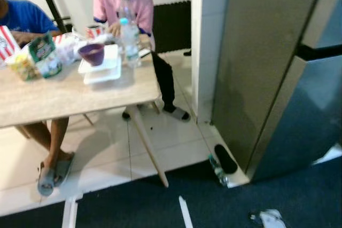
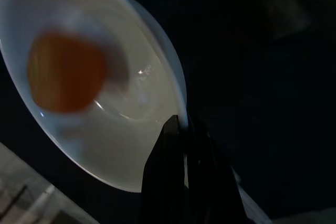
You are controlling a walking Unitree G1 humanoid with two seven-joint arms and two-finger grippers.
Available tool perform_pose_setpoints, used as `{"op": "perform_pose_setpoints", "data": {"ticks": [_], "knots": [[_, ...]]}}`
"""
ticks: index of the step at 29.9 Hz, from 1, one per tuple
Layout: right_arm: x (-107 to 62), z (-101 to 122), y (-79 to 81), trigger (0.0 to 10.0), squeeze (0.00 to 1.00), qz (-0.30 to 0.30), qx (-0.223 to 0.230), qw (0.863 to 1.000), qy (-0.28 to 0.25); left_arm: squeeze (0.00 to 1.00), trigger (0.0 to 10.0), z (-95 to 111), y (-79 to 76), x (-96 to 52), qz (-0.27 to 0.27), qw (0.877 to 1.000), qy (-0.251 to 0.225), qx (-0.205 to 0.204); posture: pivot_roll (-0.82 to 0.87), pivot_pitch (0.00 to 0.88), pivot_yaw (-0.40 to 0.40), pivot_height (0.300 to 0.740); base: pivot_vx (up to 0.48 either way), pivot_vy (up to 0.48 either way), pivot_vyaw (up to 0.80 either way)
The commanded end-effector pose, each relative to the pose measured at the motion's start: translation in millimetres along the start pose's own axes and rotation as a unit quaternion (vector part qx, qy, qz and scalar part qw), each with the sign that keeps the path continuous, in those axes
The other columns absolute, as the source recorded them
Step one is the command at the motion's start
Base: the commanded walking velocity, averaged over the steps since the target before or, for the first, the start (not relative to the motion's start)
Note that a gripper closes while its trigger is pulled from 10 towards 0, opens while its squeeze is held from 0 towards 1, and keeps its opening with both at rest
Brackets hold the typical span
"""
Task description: Restocking fridge
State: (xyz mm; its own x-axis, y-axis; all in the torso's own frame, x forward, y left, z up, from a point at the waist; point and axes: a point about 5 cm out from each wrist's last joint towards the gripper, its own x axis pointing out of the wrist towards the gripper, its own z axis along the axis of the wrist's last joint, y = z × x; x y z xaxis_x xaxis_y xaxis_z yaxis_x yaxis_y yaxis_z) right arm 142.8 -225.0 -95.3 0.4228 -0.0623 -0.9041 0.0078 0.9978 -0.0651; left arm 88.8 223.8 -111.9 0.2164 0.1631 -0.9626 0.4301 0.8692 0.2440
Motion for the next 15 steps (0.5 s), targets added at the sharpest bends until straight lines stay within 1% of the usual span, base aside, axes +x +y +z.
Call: {"op": "perform_pose_setpoints", "data": {"ticks": [1, 15], "knots": [[1.2, 0.4, 8.6, 10.0, 0.00, 0.009, 0.001, 1.000, -0.001, 0.00, 10.0, -5.2, 4.7, -0.3, 0.008, 1.000, 0.007, 0.003, -0.01, 0.000, 0.064, 0.740, 0.000, -0.428, 0.00], [1.1, 0.7, 7.8, 10.0, 0.00, 0.007, 0.003, 1.000, -0.002, 0.00, 10.0, -4.4, 4.7, -0.3, 0.008, 1.000, 0.006, 0.006, -0.01, 0.000, 0.062, 0.740, 0.000, -0.427, 0.00]]}}
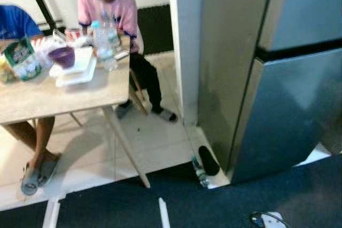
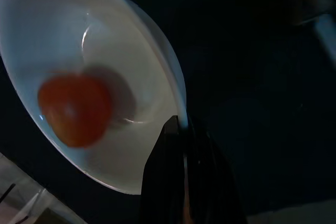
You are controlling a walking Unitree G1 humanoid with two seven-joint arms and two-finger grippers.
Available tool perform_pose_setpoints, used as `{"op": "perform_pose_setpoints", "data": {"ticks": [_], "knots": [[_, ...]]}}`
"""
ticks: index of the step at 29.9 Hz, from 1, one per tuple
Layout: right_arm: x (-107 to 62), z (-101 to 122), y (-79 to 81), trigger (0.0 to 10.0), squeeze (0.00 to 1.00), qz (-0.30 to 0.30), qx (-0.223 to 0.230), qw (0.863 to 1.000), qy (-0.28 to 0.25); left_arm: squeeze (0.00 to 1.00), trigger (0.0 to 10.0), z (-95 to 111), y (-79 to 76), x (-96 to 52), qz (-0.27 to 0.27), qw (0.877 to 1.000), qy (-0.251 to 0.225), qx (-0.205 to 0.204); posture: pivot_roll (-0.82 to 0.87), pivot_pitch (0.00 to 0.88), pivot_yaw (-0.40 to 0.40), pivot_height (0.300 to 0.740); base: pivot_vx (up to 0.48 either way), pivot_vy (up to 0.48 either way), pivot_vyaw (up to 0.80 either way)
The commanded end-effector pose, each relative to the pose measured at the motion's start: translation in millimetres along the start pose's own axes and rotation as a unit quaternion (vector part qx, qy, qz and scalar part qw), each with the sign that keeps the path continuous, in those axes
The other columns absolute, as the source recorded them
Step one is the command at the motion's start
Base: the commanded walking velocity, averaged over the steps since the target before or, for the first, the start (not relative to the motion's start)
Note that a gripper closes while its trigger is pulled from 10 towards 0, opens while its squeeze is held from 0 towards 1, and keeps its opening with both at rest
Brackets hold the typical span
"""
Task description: Restocking fridge
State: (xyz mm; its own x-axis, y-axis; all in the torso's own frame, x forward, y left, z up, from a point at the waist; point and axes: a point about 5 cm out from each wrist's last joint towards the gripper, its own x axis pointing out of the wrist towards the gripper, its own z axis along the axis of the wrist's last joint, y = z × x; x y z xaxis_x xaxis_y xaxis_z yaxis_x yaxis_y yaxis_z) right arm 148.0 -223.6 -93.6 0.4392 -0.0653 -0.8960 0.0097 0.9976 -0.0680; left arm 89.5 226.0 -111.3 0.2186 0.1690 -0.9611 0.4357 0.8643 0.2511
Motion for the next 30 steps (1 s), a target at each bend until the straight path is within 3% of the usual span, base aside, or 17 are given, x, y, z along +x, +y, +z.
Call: {"op": "perform_pose_setpoints", "data": {"ticks": [1, 9, 18, 22, 30], "knots": [[0.4, -4.9, 6.5, 10.0, 0.00, 0.009, 0.003, 1.000, 0.007, 0.00, 10.0, -4.1, 2.3, -0.2, 0.005, 1.000, 0.006, 0.002, -0.01, 0.000, 0.062, 0.740, 0.000, -0.428, 0.00], [0.6, -0.6, 6.2, 10.0, 0.00, 0.007, 0.003, 1.000, -0.004, 0.00, 10.0, -4.9, 2.7, -0.2, 0.006, 1.000, 0.006, 0.005, -0.01, 0.000, 0.063, 0.740, 0.000, -0.420, 0.00], [1.8, 25.4, 7.1, 10.0, 0.00, 0.022, -0.005, 0.998, -0.052, 0.00, 10.0, -3.1, 3.4, -0.2, 0.007, 1.000, 0.002, 0.006, -0.01, 0.000, 0.063, 0.740, 0.000, 0.000, 0.00], [0.7, 67.7, 14.3, 10.0, 0.00, 0.054, -0.032, 0.991, -0.119, 0.00, 10.0, -0.3, 2.8, -0.1, 0.005, 1.000, -0.001, 0.007, -0.02, 0.000, 0.062, 0.740, 0.000, 0.000, 0.00], [-3.0, 100.7, 21.4, 10.0, 0.00, 0.073, -0.059, 0.981, -0.169, 0.00, 10.0, 0.6, 0.5, 0.0, -0.003, 1.000, -0.001, 0.012, -0.02, 0.001, 0.059, 0.740, 0.000, -0.118, 0.00]]}}
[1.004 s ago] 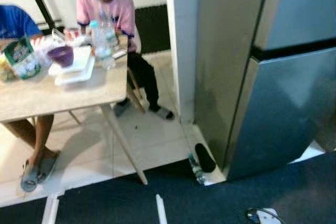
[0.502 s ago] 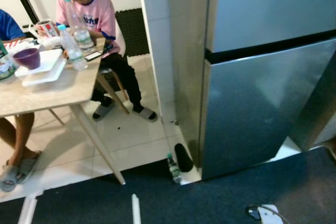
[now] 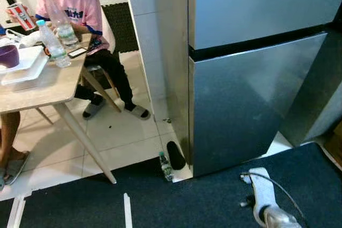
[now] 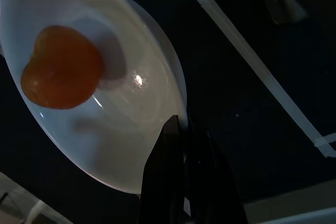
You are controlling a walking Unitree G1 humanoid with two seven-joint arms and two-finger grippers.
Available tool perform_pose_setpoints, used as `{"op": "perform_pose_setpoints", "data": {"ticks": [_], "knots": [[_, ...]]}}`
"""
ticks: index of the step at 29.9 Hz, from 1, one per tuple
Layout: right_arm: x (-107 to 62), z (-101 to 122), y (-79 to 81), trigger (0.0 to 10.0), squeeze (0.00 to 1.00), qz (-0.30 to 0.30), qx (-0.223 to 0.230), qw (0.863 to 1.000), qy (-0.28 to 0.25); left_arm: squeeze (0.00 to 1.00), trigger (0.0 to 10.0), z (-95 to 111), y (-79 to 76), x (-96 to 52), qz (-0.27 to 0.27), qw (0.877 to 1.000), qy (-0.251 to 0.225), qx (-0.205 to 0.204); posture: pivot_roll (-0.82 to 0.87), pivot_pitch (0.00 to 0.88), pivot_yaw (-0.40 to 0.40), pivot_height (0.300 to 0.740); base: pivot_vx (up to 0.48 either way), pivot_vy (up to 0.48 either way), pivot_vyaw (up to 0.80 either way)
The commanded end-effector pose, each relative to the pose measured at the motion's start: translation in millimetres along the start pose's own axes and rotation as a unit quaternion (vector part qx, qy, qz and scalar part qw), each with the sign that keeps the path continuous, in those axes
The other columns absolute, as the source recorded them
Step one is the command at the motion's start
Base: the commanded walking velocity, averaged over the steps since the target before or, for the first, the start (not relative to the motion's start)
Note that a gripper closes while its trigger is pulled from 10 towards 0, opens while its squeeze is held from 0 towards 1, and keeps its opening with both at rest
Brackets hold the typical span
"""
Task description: Restocking fridge
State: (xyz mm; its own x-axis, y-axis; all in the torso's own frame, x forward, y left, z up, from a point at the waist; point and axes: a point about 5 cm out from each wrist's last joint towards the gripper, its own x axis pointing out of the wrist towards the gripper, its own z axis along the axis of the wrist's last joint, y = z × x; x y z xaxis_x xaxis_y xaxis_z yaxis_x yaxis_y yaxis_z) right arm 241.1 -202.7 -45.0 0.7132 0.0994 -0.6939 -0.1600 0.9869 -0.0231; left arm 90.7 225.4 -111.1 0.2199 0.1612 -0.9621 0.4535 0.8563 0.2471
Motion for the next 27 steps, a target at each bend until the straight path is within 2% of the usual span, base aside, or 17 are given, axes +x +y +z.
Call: {"op": "perform_pose_setpoints", "data": {"ticks": [1, 4, 9, 11, 12, 14, 15, 17, 18, 21, 22, 23, 24, 25, 26, 27], "knots": [[1.2, 1.4, 4.4, 10.0, 0.00, 0.011, -0.006, 1.000, -0.002, 0.00, 10.0, -0.9, -0.4, 0.0, -0.001, 1.000, 0.002, 0.000, -0.02, 0.002, 0.058, 0.740, 0.000, -0.472, 0.00], [3.8, 12.7, 8.0, 10.0, 0.00, 0.024, -0.012, 0.999, -0.020, 0.00, 10.0, -1.1, -1.2, 0.0, 0.002, 1.000, 0.001, -0.005, -0.02, 0.004, 0.058, 0.740, 0.000, -0.395, 0.00], [6.3, 23.7, 14.5, 10.0, 0.00, 0.050, -0.016, 0.998, -0.037, 0.00, 10.0, -1.2, -1.7, 0.0, 0.002, 1.000, 0.001, -0.008, -0.01, 0.006, 0.058, 0.740, 0.000, 0.000, 0.00], [9.8, 50.6, 25.1, 10.0, 0.00, 0.097, -0.026, 0.992, -0.080, 0.00, 10.0, -1.0, -1.6, 0.0, 0.003, 1.000, 0.001, -0.007, -0.02, 0.006, 0.058, 0.740, 0.000, 0.000, 0.00], [9.8, 50.6, 25.1, 10.0, 0.00, 0.097, -0.026, 0.992, -0.080, 0.00, 10.0, -1.0, -1.6, 0.0, 0.003, 1.000, 0.001, -0.007, -0.02, 0.006, 0.058, 0.740, 0.000, 0.000, 0.00], [10.6, 80.8, 32.3, 10.0, 0.00, 0.134, -0.032, 0.982, -0.128, 0.00, 10.0, -0.3, -1.0, 0.0, 0.005, 1.000, 0.000, -0.005, -0.02, 0.006, 0.058, 0.740, 0.000, 0.000, 0.00], [9.5, 102.1, 37.1, 10.0, 0.00, 0.162, -0.033, 0.973, -0.163, 0.00, 10.0, 0.2, -0.8, 0.1, 0.006, 1.000, -0.001, -0.005, -0.02, 0.006, 0.058, 0.740, 0.000, 0.000, 0.00], [9.5, 102.1, 37.1, 10.0, 0.00, 0.162, -0.033, 0.973, -0.163, 0.00, 10.0, 0.2, -0.8, 0.1, 0.006, 1.000, -0.001, -0.005, -0.02, 0.006, 0.058, 0.740, 0.000, 0.000, 0.00], [7.0, 123.4, 42.0, 10.0, 0.00, 0.192, -0.032, 0.961, -0.197, 0.00, 10.0, 0.4, -1.0, 0.1, 0.006, 1.000, -0.001, -0.004, -0.02, 0.010, 0.057, 0.740, 0.000, 0.000, 0.00], [0.9, 154.9, 46.9, 10.0, 0.00, 0.227, -0.027, 0.941, -0.250, 0.00, 10.0, 0.5, -1.4, 0.1, 0.006, 1.000, -0.001, -0.002, -0.02, 0.013, 0.057, 0.740, 0.000, 0.000, 0.00], [-2.5, 167.5, 47.3, 10.0, 0.73, 0.234, -0.030, 0.933, -0.273, 0.00, 10.0, 0.6, -1.6, 0.1, 0.005, 1.000, -0.001, -0.002, -0.02, 0.013, 0.057, 0.740, 0.000, 0.000, 0.00], [-2.5, 167.5, 47.3, 10.0, 0.73, 0.234, -0.030, 0.933, -0.273, 0.00, 10.0, 0.6, -1.6, 0.1, 0.005, 1.000, -0.001, -0.002, -0.02, 0.013, 0.057, 0.740, 0.000, 0.000, 0.00], [-4.9, 175.7, 47.5, 10.0, 0.73, 0.238, -0.033, 0.927, -0.288, 0.00, 10.0, 0.7, -1.8, 0.1, 0.005, 1.000, -0.001, -0.001, -0.02, 0.013, 0.057, 0.740, 0.000, 0.000, 0.00], [-9.7, 190.5, 47.7, 10.0, 1.00, 0.249, -0.037, 0.916, -0.311, 0.00, 10.0, 0.6, -2.1, 0.1, 0.005, 1.000, -0.001, 0.000, -0.01, 0.019, 0.056, 0.740, 0.000, 0.000, 0.00], [-15.5, 206.8, 48.2, 10.0, 1.00, 0.260, -0.049, 0.905, -0.333, 0.00, 10.0, 0.5, -2.4, 0.1, 0.004, 1.000, -0.001, 0.001, -0.01, 0.019, 0.056, 0.740, 0.000, 0.000, 0.00], [-15.5, 206.8, 48.2, 10.0, 1.00, 0.260, -0.049, 0.905, -0.333, 0.00, 10.0, 0.5, -2.4, 0.1, 0.004, 1.000, -0.001, 0.001, -0.01, 0.019, 0.056, 0.740, 0.000, 0.000, 0.00]]}}
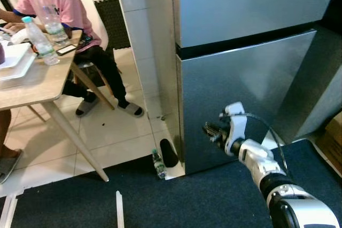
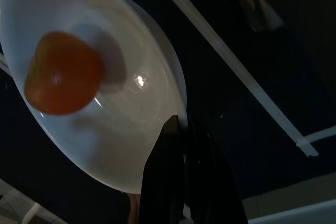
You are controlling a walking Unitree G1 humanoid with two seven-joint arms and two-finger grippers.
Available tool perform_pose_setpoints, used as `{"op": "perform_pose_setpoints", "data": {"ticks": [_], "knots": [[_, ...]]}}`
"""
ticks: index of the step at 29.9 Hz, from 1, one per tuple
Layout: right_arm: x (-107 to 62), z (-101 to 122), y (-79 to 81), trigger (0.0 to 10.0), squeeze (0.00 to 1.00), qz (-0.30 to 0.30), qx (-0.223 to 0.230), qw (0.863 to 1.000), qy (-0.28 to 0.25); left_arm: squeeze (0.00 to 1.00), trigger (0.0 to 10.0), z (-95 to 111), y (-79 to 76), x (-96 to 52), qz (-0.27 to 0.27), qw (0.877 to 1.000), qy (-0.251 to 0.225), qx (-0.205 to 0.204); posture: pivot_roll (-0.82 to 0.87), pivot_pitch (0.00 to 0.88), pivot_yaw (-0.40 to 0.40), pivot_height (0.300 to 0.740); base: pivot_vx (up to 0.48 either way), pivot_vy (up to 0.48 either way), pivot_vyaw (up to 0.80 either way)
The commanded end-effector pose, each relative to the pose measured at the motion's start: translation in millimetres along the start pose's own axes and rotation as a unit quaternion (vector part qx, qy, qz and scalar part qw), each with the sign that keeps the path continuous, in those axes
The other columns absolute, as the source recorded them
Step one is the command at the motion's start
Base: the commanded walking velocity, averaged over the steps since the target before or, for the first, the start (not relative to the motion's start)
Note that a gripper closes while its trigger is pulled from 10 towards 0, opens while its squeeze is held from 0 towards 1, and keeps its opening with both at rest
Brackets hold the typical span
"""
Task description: Restocking fridge
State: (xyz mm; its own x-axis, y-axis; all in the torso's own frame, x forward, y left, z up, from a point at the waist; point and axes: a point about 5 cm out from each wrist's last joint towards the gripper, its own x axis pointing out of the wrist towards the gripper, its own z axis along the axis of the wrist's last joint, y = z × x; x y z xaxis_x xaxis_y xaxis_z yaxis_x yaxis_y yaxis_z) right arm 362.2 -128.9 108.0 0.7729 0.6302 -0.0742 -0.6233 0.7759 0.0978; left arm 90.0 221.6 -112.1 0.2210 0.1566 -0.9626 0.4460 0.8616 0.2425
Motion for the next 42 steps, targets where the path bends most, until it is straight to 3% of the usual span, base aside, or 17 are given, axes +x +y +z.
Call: {"op": "perform_pose_setpoints", "data": {"ticks": [1, 2, 3, 8, 12, 14, 21, 26, 27, 28, 29, 31, 36, 42], "knots": [[2.8, 15.9, -1.9, 10.0, 1.00, 0.015, -0.010, 0.999, -0.029, 0.00, 10.0, -0.8, 1.3, -0.1, 0.006, 1.000, 0.000, 0.007, -0.01, 0.023, 0.056, 0.740, 0.000, 0.000, 0.00], [6.7, 29.6, -2.5, 10.0, 1.00, 0.029, -0.028, 0.998, -0.041, 0.00, 10.0, -1.2, 0.9, -0.1, 0.005, 1.000, 0.000, 0.008, 0.00, 0.027, 0.056, 0.740, 0.000, 0.000, 0.00], [6.7, 29.6, -2.5, 10.0, 1.00, 0.029, -0.028, 0.998, -0.041, 0.00, 10.0, -1.2, 0.9, -0.1, 0.005, 1.000, 0.000, 0.008, 0.00, 0.027, 0.056, 0.740, 0.000, 0.000, 0.00], [18.4, 74.4, -3.1, 10.0, 1.00, 0.074, -0.126, 0.988, -0.044, 0.00, 10.0, -2.2, -0.3, -0.1, 0.005, 1.000, -0.002, 0.016, 0.01, 0.054, 0.044, 0.740, 0.000, 0.000, 0.00], [19.7, 82.3, -3.8, 10.0, 1.00, 0.079, -0.143, 0.986, -0.043, 0.00, 10.0, -2.0, -0.4, -0.1, 0.007, 1.000, -0.004, 0.016, 0.02, 0.062, 0.039, 0.740, 0.000, 0.000, 0.00], [25.9, 102.2, -5.3, 10.0, 1.00, 0.066, -0.220, 0.973, -0.016, 0.00, 10.0, 6.8, 11.1, -0.5, 0.023, 0.999, -0.020, 0.021, 0.04, 0.104, 0.028, 0.740, 0.000, 0.000, 0.00], [36.3, 131.8, 2.3, 10.0, 1.00, 0.068, -0.301, 0.951, -0.011, 0.00, 10.0, 18.6, 26.3, -1.8, 0.040, 0.998, -0.040, 0.038, 0.06, 0.146, 0.025, 0.740, 0.000, 0.000, 0.00], [44.0, 159.1, 7.4, 10.0, 1.00, 0.024, -0.385, 0.922, -0.021, 0.00, 10.0, 26.1, 27.7, -2.2, 0.046, 0.996, -0.052, 0.060, 0.07, 0.168, 0.022, 0.740, 0.000, 0.000, 0.00], [45.1, 162.3, 7.8, 10.0, 0.34, 0.018, -0.407, 0.913, -0.012, 0.00, 10.0, 27.7, 28.5, -2.3, 0.048, 0.995, -0.055, 0.066, 0.07, 0.170, 0.021, 0.740, 0.000, 0.000, 0.00], [45.7, 164.4, 7.9, 10.0, 0.12, 0.013, -0.421, 0.907, -0.007, 0.00, 10.0, 28.8, 29.0, -2.4, 0.049, 0.995, -0.056, 0.070, 0.07, 0.170, 0.021, 0.740, 0.000, 0.000, 0.00], [46.1, 167.6, 7.7, 10.0, 0.00, 0.005, -0.433, 0.901, -0.008, 0.00, 10.0, 29.4, 29.4, -2.5, 0.050, 0.994, -0.057, 0.074, 0.07, 0.172, 0.020, 0.740, 0.000, 0.000, 0.00], [46.1, 167.6, 7.7, 10.0, 0.00, 0.005, -0.433, 0.901, -0.008, 0.00, 10.0, 29.4, 29.4, -2.5, 0.050, 0.994, -0.057, 0.074, 0.07, 0.172, 0.020, 0.740, 0.000, 0.000, 0.00], [48.6, 184.0, 10.1, 10.0, 0.00, -0.019, -0.476, 0.879, -0.010, 0.00, 10.0, 29.7, 30.5, -2.8, 0.054, 0.992, -0.060, 0.099, 0.08, 0.182, 0.019, 0.740, 0.000, 0.000, 0.00], [49.7, 192.5, 9.8, 10.0, 0.00, -0.045, -0.488, 0.871, -0.015, 0.00, 10.0, 30.5, 27.0, -2.6, 0.050, 0.991, -0.065, 0.107, 0.09, 0.193, 0.014, 0.740, 0.000, 0.000, 0.00]]}}
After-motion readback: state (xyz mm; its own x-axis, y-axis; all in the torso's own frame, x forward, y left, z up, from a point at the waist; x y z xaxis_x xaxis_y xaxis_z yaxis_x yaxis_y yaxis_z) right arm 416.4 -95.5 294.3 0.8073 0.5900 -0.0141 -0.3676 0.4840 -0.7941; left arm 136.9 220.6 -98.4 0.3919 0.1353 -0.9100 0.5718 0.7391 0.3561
